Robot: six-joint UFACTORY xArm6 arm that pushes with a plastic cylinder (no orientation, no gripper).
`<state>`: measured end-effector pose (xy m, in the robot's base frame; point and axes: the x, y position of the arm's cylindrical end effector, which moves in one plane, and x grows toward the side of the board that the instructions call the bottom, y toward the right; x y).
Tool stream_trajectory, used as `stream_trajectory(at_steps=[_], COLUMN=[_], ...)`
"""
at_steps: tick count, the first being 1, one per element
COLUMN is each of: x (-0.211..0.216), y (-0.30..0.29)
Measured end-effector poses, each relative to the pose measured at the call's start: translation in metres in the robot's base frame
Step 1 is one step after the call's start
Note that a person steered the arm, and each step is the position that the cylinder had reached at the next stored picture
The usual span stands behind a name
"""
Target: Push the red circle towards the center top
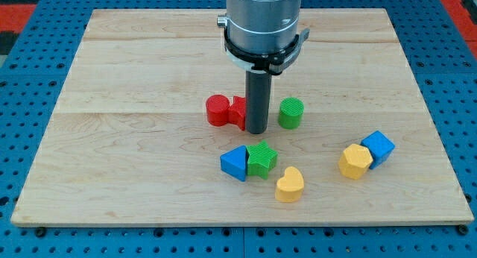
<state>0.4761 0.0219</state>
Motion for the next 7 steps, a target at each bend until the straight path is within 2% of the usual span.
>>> stream_trajectory(at_steps=[1, 2, 3, 5, 7], x=[0.01, 0.036, 0.013, -0.052, -0.167], y=[-0.006, -0.048, -0.055, -0.055, -0.056])
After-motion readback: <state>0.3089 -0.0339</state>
